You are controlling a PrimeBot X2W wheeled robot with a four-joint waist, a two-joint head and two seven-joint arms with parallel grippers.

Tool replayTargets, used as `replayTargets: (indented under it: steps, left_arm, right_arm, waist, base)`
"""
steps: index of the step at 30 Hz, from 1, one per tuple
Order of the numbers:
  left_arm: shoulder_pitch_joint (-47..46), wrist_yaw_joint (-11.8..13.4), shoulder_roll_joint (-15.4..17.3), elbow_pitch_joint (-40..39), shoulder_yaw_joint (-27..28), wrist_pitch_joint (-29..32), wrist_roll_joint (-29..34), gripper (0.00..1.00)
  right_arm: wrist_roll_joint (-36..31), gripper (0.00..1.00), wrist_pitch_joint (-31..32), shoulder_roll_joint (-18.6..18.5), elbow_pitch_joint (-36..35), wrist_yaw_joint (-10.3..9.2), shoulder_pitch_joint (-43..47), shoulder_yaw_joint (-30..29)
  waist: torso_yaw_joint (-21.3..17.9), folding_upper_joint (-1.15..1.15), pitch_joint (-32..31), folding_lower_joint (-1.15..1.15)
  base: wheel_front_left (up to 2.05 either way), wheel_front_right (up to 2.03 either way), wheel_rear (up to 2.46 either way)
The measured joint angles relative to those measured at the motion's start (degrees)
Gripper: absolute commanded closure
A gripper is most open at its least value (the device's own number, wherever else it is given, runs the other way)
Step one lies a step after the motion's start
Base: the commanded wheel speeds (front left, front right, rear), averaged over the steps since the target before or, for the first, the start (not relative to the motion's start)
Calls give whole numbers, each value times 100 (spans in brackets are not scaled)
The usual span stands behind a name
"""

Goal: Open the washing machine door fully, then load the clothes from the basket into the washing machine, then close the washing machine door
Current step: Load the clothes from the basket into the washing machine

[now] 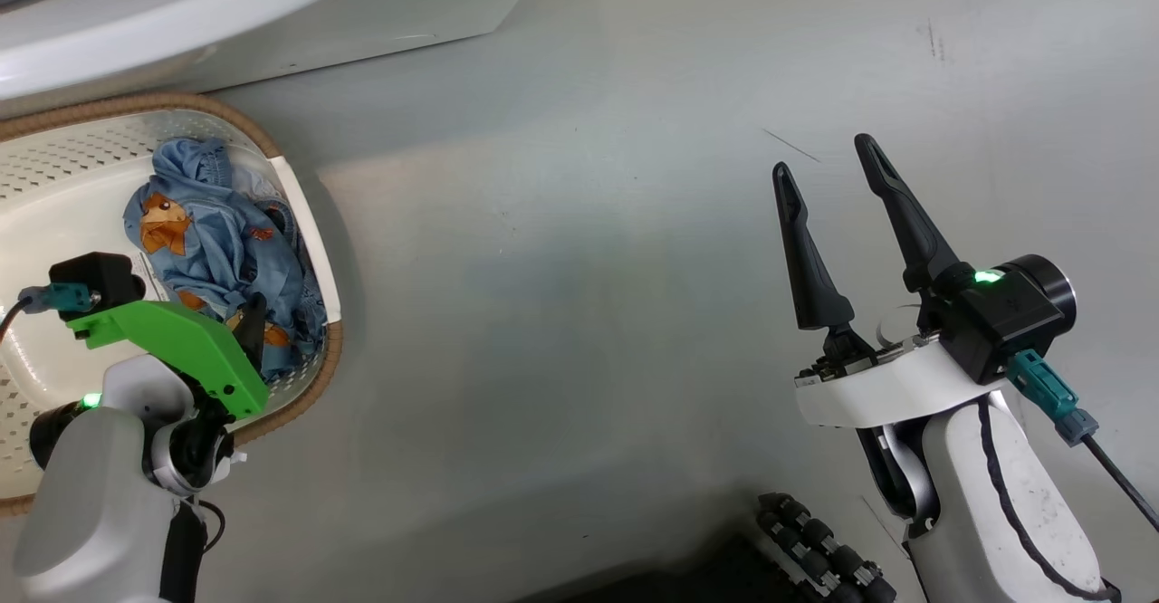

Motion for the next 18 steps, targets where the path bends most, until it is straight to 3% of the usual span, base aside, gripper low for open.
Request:
replayTargets:
  steps: [18]
  left_arm:
    - [-554,-8,-5,464,-107,-210,7,0]
  right_arm:
    - [-1,0,0,2,-86,-100,-2,-15]
  waist:
    - [-68,0,368,0]
  base:
    - [0,0,0]
